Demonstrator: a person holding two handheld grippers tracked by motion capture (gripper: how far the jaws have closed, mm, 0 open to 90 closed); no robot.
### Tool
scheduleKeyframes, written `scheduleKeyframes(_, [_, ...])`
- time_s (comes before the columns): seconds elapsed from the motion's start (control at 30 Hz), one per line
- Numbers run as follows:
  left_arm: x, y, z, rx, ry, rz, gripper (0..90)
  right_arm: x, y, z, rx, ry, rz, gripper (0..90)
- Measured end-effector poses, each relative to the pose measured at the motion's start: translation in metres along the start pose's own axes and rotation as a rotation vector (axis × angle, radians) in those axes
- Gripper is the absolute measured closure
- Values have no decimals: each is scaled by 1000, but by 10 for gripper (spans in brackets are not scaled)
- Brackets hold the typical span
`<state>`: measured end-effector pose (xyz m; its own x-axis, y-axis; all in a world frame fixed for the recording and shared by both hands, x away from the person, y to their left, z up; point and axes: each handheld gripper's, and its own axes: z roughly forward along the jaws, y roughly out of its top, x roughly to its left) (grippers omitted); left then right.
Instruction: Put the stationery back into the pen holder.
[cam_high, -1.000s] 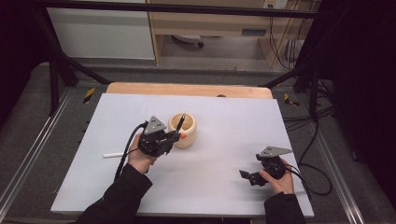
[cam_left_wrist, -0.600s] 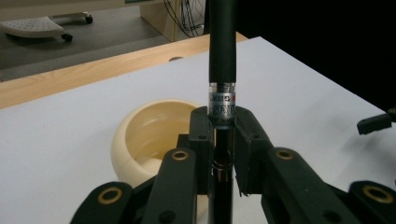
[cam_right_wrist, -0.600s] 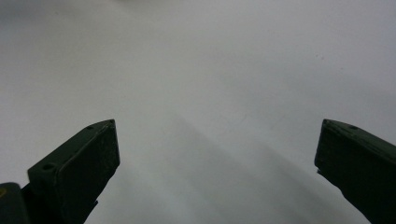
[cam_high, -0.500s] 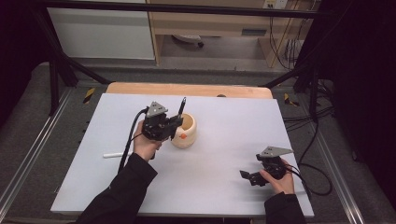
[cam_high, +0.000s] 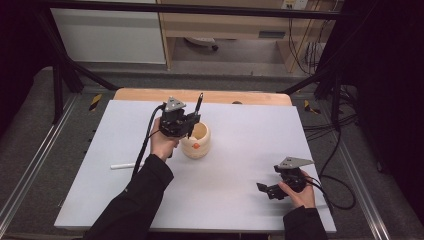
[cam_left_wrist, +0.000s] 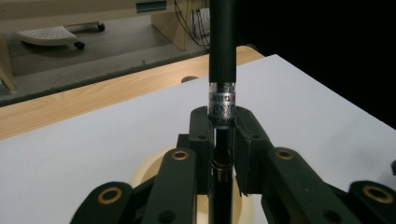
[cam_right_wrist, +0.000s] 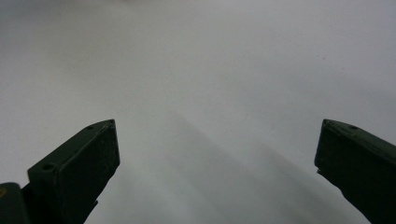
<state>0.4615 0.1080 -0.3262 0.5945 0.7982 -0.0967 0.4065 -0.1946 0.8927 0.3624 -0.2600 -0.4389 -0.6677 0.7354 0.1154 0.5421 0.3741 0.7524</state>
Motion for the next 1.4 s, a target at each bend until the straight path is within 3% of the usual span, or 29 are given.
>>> scheduleKeyframes(0.27, [7, -4, 16, 2, 8, -11, 786, 1, 0, 0, 2, 6, 5, 7])
scheduleKeyframes(0.77, [12, -16, 42, 37, 8, 5, 786, 1, 0, 0, 3, 13, 1, 7])
scheduleKeyframes(1.4, [19, -44, 50, 85, 3, -3, 785, 1, -1, 1, 10, 16, 0, 7])
